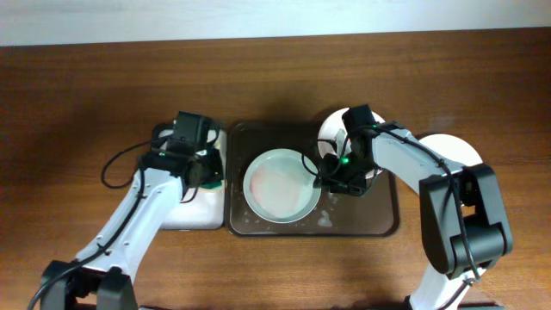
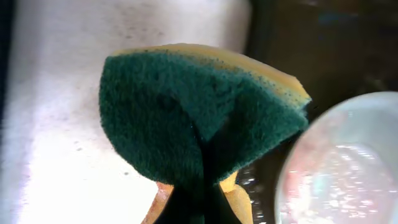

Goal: Clean dirty plates on tray and stack at the side
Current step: 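Scrub the pale green plate with the sponge in the left gripper, then lift the plate with the right gripper and stack it on the right plate, then grip the pink plate rim with the right gripper, then scrub the pink plate with the sponge in the left gripper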

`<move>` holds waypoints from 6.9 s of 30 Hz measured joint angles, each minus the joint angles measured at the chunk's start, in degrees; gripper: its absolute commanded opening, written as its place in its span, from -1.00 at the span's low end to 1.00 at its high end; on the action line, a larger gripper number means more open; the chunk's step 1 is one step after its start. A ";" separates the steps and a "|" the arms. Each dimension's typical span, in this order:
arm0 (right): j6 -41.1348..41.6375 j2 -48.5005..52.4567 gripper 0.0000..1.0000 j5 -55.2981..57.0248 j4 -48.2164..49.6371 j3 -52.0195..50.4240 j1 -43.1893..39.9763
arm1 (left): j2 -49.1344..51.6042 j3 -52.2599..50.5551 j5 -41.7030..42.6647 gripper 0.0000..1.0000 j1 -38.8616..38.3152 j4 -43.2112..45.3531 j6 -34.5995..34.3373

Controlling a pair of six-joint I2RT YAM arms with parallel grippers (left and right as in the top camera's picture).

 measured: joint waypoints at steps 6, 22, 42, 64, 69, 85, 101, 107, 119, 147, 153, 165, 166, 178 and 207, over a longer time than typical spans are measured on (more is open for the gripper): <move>-0.11 -0.04 -0.88 5.22 4.04 0.04 5.01 | 0.02 -6.64 -0.15 -1.00 4.15 2.05 1.70; -2.89 -14.34 -0.92 26.93 -3.72 2.95 5.62 | 0.26 -10.43 -3.08 -1.00 4.74 11.08 4.00; -4.39 -19.78 -0.92 91.34 1.92 2.97 38.38 | 6.80 -10.43 -3.72 -1.00 5.09 15.37 7.96; -2.73 -19.76 -0.92 89.50 1.95 2.97 36.72 | 11.50 -5.18 3.21 -1.00 4.90 11.34 14.27; -1.16 -19.76 -0.92 88.52 1.97 2.97 36.50 | 11.45 -4.24 1.88 -1.00 4.94 9.99 12.98; 10.82 -20.41 -0.92 30.95 -3.32 3.15 -16.11 | 2.32 -4.33 5.16 -1.00 5.16 4.74 12.98; 10.88 -20.06 -0.16 25.57 -5.86 0.63 -44.50 | 2.32 -4.33 5.20 -1.00 5.16 4.72 12.98; 8.52 -19.98 0.09 18.97 -1.25 0.55 -43.80 | 2.32 -4.33 5.18 -1.00 5.16 4.79 12.98; -16.59 -5.70 -0.13 11.63 18.53 0.26 -21.33 | 2.32 -4.35 5.38 -1.00 5.16 4.68 12.98; -12.17 -3.61 -0.71 4.63 4.83 0.20 -1.64 | 2.01 -4.35 7.30 -1.00 2.95 8.41 13.44; -11.34 -3.48 -0.53 5.73 5.14 0.20 -1.09 | -0.20 -4.35 9.51 -1.00 -5.53 12.26 9.57; -8.39 -3.48 -0.07 6.60 3.78 0.20 1.44 | 7.74 -4.35 13.75 -1.00 -16.22 20.65 -8.87; -8.37 -3.48 -0.07 6.93 3.80 0.20 1.73 | 8.52 -4.35 13.99 -1.00 -16.50 20.81 -9.57; -2.58 -0.83 -0.10 7.63 3.56 0.59 1.81 | 12.52 -4.35 18.23 -1.00 -16.74 24.09 -12.70; 0.44 -0.46 -0.12 7.91 1.18 1.18 1.92 | 12.35 0.63 12.90 -1.00 -17.70 15.65 -7.61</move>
